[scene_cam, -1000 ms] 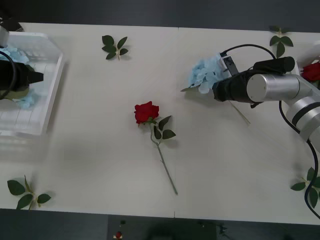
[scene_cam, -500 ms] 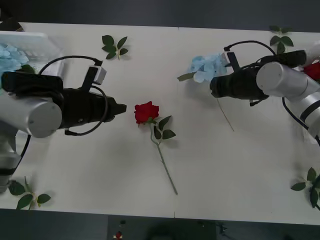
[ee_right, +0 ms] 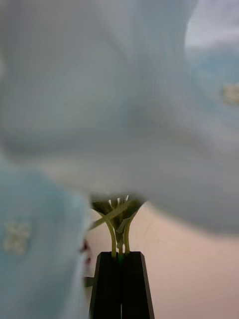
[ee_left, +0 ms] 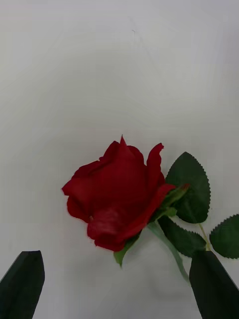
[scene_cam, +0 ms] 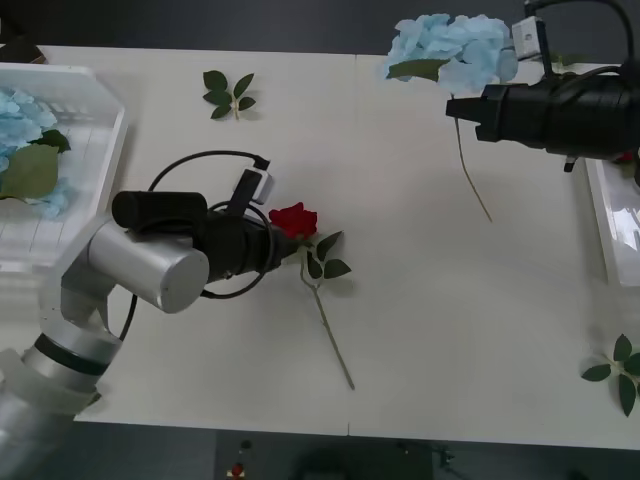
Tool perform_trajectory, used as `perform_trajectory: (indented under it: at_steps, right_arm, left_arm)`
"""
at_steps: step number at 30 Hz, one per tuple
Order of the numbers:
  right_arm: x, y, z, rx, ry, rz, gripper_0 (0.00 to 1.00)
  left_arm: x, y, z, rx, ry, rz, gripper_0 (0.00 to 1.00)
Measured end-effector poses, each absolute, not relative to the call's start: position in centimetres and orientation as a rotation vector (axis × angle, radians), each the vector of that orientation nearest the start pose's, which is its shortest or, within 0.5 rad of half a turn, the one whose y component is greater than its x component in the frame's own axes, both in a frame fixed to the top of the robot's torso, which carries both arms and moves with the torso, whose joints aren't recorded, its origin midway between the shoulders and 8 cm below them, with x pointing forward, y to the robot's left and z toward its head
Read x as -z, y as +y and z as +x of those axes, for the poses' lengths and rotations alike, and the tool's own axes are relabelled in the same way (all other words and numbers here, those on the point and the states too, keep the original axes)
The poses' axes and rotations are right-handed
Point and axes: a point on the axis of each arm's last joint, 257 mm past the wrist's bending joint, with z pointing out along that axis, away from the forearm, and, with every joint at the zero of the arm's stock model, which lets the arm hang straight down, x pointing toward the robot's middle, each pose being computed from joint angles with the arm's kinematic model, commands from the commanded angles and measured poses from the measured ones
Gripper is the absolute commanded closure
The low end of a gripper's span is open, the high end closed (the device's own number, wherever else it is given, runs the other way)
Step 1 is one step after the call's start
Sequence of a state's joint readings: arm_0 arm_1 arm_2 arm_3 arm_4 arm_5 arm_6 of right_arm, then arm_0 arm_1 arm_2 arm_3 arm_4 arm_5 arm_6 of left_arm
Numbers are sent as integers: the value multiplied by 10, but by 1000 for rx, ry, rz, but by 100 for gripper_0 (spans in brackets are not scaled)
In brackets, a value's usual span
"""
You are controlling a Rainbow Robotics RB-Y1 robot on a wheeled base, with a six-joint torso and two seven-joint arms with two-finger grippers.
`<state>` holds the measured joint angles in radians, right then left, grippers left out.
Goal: Put the red flowers into the right box and the blue flowers into the left box
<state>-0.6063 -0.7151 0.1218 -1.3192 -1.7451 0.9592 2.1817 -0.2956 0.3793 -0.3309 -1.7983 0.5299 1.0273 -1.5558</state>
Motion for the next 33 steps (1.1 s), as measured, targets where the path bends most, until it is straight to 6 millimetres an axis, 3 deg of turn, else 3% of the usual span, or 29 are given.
perform_trajectory:
  at_steps: [2, 9, 12, 14, 17, 20, 26, 33]
  right_arm:
    - [79, -159, 564, -911, 1818, -561, 100]
    - [73, -131, 525, -877, 1676, -766, 100]
    - [67, -117, 511, -922, 1638, -782, 100]
    - [63, -105, 503, -948, 1599, -799, 100]
    - [54, -86, 491, -1003, 1544, -808, 100]
    - [43, -68, 482, -1081, 1497, -788, 100]
    - [38, -45, 480, -1147, 1460, -738, 100]
    - [60, -16, 477, -1165, 1493, -721, 100]
  left_arm:
    - [244, 102, 493, 370, 2223, 576, 15]
    - [178, 189, 460, 504, 2185, 682, 15]
    - [172, 225, 448, 549, 2113, 772, 15]
    - [175, 233, 442, 608, 2043, 828, 15]
    - [184, 222, 431, 747, 1913, 897, 15]
    - [196, 199, 423, 856, 1764, 958, 15]
    - [203, 129, 417, 1134, 1636, 838, 15]
    - [191, 47, 406, 1412, 1555, 638, 15]
